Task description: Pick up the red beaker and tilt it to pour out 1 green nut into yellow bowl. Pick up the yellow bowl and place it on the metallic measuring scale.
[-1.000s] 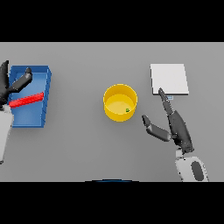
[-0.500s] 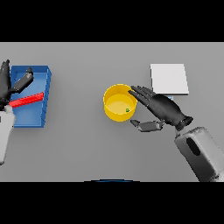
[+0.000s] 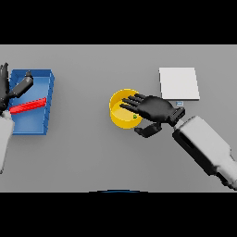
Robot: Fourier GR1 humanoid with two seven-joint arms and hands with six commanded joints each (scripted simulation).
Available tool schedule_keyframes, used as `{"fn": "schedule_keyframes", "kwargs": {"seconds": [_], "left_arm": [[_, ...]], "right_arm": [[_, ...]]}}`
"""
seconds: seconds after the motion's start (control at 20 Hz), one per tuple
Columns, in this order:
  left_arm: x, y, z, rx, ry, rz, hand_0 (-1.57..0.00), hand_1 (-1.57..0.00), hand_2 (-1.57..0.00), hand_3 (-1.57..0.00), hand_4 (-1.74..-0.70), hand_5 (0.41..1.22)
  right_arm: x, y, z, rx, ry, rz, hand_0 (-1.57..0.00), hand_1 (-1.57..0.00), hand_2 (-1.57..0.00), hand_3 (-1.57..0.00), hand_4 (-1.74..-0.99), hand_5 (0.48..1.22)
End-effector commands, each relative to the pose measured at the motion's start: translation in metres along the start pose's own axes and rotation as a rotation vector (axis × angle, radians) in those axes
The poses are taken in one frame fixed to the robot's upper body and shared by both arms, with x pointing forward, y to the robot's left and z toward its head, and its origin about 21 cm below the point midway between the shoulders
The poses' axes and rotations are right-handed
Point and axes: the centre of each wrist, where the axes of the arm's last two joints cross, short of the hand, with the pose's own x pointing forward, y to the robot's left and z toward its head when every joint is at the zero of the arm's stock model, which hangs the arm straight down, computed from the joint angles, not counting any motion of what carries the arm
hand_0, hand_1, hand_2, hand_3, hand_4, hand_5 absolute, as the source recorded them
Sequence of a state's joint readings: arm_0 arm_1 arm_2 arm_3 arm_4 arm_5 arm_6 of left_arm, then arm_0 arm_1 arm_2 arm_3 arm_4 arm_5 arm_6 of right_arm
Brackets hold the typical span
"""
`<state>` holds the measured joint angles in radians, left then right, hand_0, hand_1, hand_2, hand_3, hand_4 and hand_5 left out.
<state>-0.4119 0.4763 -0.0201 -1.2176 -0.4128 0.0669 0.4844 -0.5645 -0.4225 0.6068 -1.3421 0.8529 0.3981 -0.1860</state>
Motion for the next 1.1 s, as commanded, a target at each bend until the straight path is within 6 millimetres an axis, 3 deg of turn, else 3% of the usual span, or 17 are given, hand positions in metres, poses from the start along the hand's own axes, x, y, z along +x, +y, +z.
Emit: {"fn": "schedule_keyframes", "kwargs": {"seconds": [0.0,0.25,0.65,0.9,0.95,1.0,1.05], "left_arm": [[-0.002,-0.001,0.0,-0.004,-0.002,0.001,0.0,0.0,0.0,0.0,-0.75,0.701],[-0.004,0.003,0.002,0.009,-0.022,-0.007,0.0,0.0,0.0,0.0,-0.74,0.699],[-0.008,0.005,0.002,0.01,-0.003,-0.004,0.0,0.0,0.0,0.0,-0.75,0.698],[-0.007,0.008,-0.002,0.02,0.001,0.002,0.0,0.0,0.0,0.0,-0.75,0.7],[-0.01,0.009,-0.001,0.014,-0.008,-0.001,0.0,0.0,0.0,0.0,-0.75,0.701],[-0.013,0.008,-0.001,0.015,0.002,-0.002,0.0,0.0,0.0,0.0,-0.75,0.701],[-0.014,0.008,0.001,0.017,-0.006,-0.004,0.0,0.0,0.0,0.0,-0.75,0.7]], "right_arm": [[0.0,0.0,-0.002,0.022,-0.003,0.006,0.0,0.0,0.0,0.0,-1.221,0.722],[0.009,0.0,-0.029,0.101,-0.017,0.037,0.0,0.0,0.0,0.0,-1.25,0.733],[0.007,-0.005,-0.047,0.19,0.002,0.068,0.0,0.0,0.0,0.0,-1.27,0.74],[0.006,0.003,-0.049,0.252,0.034,0.025,0.0,-0.01,-0.04,-0.1,-1.293,0.776],[0.006,0.003,-0.05,0.256,0.049,0.012,-0.03,-0.04,-0.07,-0.14,-1.302,0.805],[0.007,0.004,-0.05,0.256,0.048,0.016,-0.16,-0.14,-0.15,-0.18,-1.321,0.839],[0.006,0.004,-0.048,0.252,0.034,0.017,-0.44,-0.42,-0.38,-0.24,-1.351,0.915]]}}
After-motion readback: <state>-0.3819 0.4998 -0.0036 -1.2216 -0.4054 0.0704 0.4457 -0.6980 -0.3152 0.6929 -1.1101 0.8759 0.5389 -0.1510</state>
